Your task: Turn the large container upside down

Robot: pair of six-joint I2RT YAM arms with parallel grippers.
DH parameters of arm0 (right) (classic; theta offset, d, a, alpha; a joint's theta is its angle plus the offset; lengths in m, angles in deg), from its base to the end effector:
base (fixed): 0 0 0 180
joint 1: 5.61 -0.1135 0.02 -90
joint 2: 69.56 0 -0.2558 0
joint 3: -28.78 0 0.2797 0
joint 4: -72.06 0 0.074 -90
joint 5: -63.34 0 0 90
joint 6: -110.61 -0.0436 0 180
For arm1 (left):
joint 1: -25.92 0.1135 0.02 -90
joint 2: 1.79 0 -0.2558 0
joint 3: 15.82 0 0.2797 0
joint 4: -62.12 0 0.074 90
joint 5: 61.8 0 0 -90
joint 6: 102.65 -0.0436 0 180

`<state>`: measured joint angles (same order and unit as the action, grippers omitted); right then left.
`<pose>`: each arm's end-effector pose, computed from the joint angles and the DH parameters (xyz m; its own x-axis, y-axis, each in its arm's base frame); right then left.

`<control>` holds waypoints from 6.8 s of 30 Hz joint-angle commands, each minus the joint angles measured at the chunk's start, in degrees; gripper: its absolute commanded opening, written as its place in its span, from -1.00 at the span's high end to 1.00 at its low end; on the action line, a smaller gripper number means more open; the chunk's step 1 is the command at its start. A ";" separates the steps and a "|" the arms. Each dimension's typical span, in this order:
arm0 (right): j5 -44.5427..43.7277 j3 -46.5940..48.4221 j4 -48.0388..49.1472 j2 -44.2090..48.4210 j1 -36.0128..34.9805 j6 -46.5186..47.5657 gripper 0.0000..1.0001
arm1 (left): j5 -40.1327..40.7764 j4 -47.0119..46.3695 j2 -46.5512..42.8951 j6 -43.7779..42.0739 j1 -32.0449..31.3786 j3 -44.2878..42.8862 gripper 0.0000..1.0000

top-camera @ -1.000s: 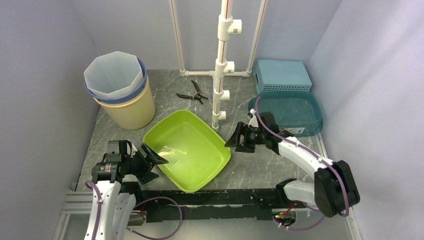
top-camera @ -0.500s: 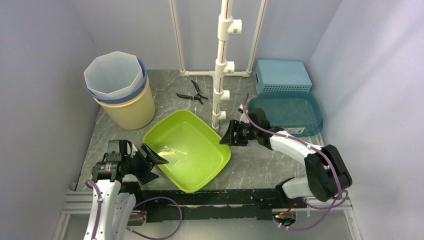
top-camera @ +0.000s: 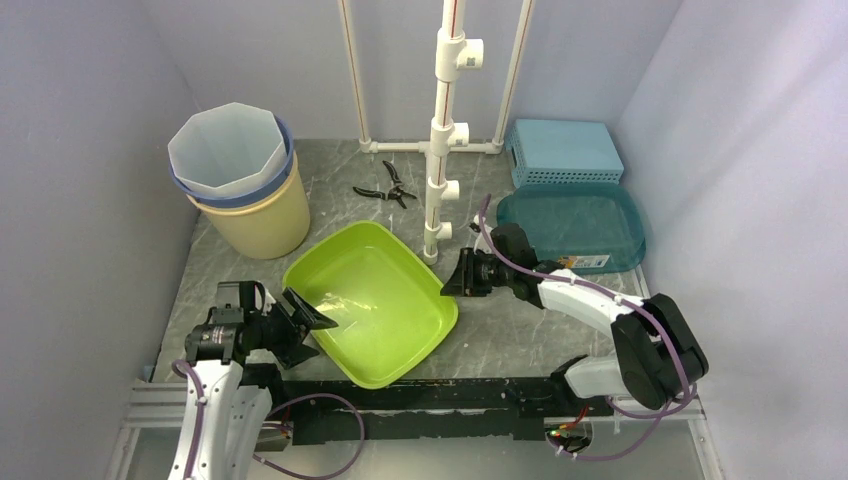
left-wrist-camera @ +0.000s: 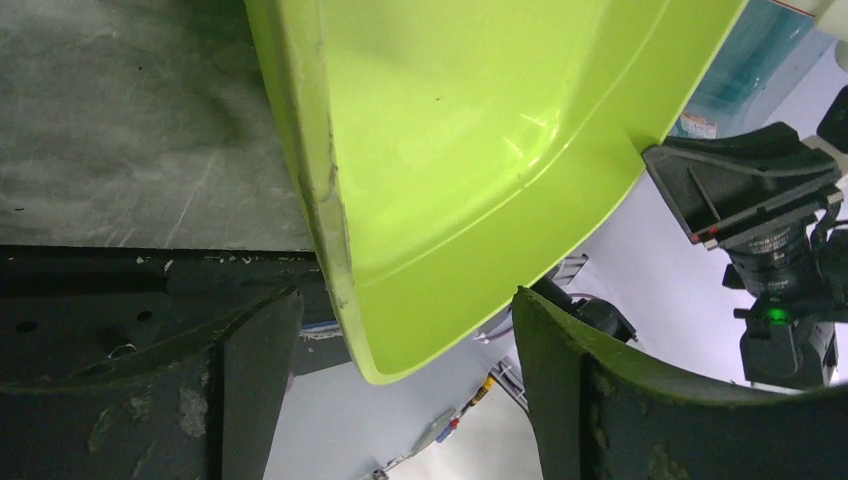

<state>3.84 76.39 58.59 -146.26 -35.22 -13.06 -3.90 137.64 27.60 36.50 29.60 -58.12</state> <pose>0.2392 0.1614 0.1510 -0.9056 0.0348 -0.4227 -0.2988 0.6550 0.6941 0.1220 -0.0154 0.2030 -0.7230 -0.6886 0.0560 -0.5462 0.5201 -0.6566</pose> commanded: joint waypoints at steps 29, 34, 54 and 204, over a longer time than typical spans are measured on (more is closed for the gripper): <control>4.13 -3.55 5.08 -3.05 -4.55 -0.76 0.65 | 1.15 -13.17 -8.30 15.38 -0.08 5.80 0.26; 4.10 -3.88 6.33 -4.69 -5.24 -1.71 0.64 | -1.19 -16.60 -6.54 14.18 -0.07 3.91 0.53; -2.57 -1.39 -2.30 3.41 -12.47 -1.75 -0.19 | -3.83 -3.79 -4.97 3.32 -0.08 -11.22 0.95; -19.34 1.46 10.60 -8.59 -38.10 -16.19 0.53 | 43.30 10.40 40.39 2.95 -53.14 -48.98 0.32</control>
<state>-14.61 75.08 59.88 -154.53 -71.35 -34.06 34.59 140.38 62.41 37.50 -19.69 -107.93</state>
